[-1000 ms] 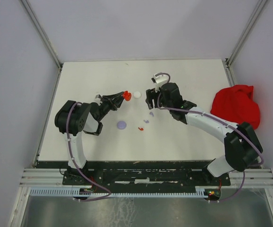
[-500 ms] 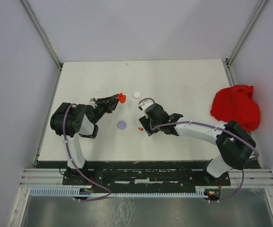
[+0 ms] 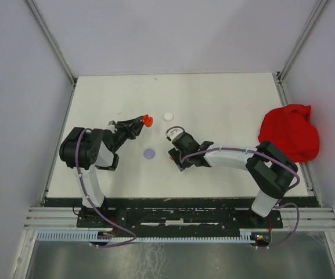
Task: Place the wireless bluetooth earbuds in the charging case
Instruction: Pick up the earbud from the center of the board.
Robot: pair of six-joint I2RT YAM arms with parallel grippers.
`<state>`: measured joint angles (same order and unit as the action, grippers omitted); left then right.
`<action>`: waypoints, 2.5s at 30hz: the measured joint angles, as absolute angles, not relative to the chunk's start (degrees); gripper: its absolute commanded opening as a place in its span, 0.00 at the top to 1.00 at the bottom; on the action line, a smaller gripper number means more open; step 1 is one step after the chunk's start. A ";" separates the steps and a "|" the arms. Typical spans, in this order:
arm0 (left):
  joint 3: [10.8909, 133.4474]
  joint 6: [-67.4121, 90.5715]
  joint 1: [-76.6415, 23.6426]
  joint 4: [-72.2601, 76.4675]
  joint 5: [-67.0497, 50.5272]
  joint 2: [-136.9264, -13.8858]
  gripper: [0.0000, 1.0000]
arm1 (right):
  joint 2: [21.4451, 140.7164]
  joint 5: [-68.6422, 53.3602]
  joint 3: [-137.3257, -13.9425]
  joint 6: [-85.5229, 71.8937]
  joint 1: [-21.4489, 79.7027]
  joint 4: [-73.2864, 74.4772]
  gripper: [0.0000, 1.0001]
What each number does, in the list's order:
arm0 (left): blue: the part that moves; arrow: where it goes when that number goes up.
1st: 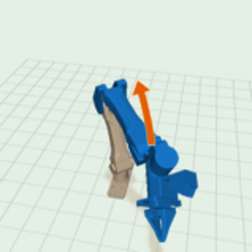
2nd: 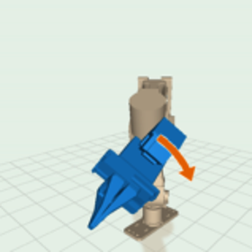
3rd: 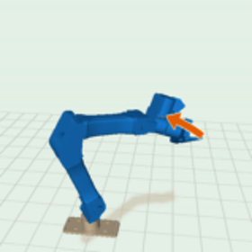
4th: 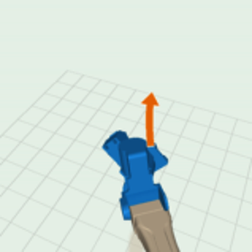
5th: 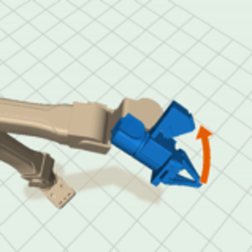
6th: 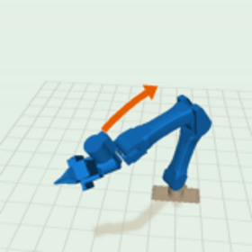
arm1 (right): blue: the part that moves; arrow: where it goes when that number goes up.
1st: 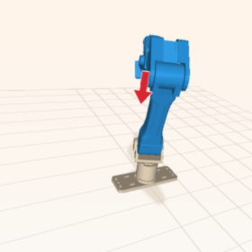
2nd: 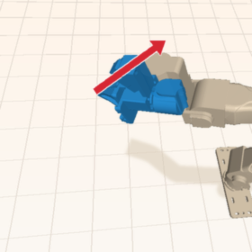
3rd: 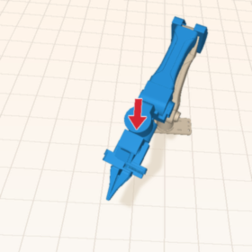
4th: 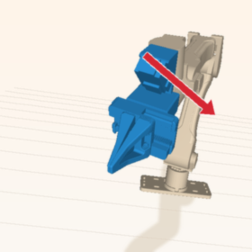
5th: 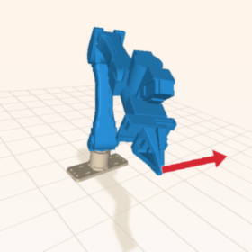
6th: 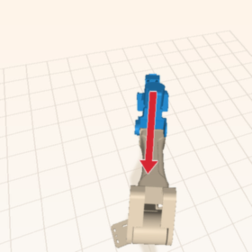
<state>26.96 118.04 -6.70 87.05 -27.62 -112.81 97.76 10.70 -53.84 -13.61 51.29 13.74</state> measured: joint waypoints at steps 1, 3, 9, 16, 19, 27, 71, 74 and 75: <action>26.92 118.06 -6.55 87.05 -27.64 -112.77 0.97 | 98.04 10.87 -54.24 -13.65 51.29 13.74 0.36; 26.85 118.04 -6.39 87.05 -27.68 -112.77 0.97 | 98.94 10.96 -55.13 -13.63 51.31 13.56 0.36; 26.76 118.04 -5.67 87.05 -28.64 -112.77 0.97 | 100.92 11.09 -57.14 -13.65 51.46 12.93 0.37; 26.76 118.06 -5.02 87.05 -29.15 -112.77 0.97 | 103.24 12.27 -59.77 -13.67 51.62 12.51 0.37; 26.76 118.04 -4.82 87.05 -29.15 -112.77 0.97 | 104.12 13.39 -60.75 -13.69 51.66 12.14 0.37; 26.76 118.06 -4.45 87.05 -29.34 -112.77 0.97 | 106.02 17.54 -62.92 -13.37 51.64 11.62 0.37; 25.85 116.90 -3.81 87.05 -30.17 -112.77 0.97 | 104.18 21.30 -67.16 -8.75 48.62 15.73 0.36; 25.85 116.90 -3.81 87.05 -30.17 -112.77 0.97 | 104.18 21.28 -67.13 -8.93 48.51 15.86 0.36; 25.85 116.90 -3.81 87.05 -30.17 -112.77 0.97 | 104.18 21.28 -67.13 -8.97 48.45 15.92 0.36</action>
